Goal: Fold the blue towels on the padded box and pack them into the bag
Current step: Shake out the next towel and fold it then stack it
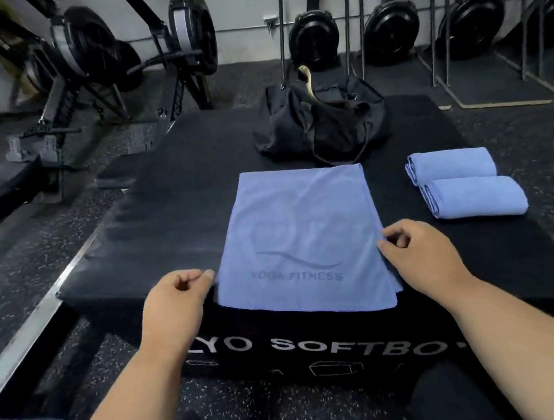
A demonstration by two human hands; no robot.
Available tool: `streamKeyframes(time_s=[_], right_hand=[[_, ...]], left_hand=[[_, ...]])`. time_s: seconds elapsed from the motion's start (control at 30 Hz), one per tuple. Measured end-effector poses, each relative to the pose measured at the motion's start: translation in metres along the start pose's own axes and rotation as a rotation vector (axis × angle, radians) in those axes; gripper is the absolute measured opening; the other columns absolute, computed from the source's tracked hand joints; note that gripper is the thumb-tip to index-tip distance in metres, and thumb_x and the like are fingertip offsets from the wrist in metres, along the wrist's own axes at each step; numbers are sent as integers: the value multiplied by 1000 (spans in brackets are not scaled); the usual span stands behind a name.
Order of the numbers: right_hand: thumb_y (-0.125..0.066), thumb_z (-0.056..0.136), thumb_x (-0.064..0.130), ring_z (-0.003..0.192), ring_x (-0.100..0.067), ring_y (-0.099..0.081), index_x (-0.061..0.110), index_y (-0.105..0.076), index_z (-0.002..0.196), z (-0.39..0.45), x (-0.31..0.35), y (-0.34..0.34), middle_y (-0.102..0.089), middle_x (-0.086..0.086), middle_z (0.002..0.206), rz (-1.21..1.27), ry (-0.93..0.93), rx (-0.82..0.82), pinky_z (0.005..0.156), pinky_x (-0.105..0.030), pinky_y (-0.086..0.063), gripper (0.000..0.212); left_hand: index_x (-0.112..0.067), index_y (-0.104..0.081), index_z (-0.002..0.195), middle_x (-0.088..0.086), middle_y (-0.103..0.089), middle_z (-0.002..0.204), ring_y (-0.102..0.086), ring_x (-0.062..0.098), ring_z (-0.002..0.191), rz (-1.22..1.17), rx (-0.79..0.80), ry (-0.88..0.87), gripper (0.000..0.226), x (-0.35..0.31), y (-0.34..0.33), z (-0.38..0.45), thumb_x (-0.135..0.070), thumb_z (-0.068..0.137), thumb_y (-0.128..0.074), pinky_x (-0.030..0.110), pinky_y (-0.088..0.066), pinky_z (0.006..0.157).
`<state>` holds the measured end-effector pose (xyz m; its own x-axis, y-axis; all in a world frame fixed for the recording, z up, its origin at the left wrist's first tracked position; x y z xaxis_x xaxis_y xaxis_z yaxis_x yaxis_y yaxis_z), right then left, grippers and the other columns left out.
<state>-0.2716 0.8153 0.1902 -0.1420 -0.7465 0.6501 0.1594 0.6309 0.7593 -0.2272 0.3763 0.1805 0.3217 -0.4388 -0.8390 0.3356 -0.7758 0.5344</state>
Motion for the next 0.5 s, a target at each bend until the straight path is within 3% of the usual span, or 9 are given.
streamKeyframes(time_s=[0.13,0.33,0.5], right_hand=[[-81,82,51,65,-7,-61,24,-71,70,-27,-10,7,-67,5,77,14,-47,82,62,-29,-40,31],[-77,83,57,64,-12,-61,17,-63,66,-60,-5,14,-65,5,66,-120,-46,73,58,-32,-45,46],[-79,79,59,68,-16,-62,17,-53,64,-72,0,9,-66,0,70,-177,-28,128,60,-33,-48,51]], left_hand=[[-19,-75,76,-1,-76,77,-70,17,73,45,70,9,39,0,-8,-20,-55,89,-76,40,-56,77],[-16,-70,76,-1,-73,72,-70,22,74,102,23,1,39,-6,-16,-29,-52,90,-75,35,-54,69],[-15,-71,77,-3,-72,71,-68,20,71,127,9,4,32,-4,-18,-28,-43,91,-76,32,-47,62]])
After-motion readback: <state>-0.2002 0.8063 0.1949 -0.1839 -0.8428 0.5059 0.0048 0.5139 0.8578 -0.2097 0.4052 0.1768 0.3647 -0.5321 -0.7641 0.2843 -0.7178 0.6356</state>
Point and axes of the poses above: each hand's wrist, its own z-axis towards the middle knuckle, its own y-axis out of the back of the hand, x = y × z, the point moved 8 cm from there along z, towards the middle knuckle
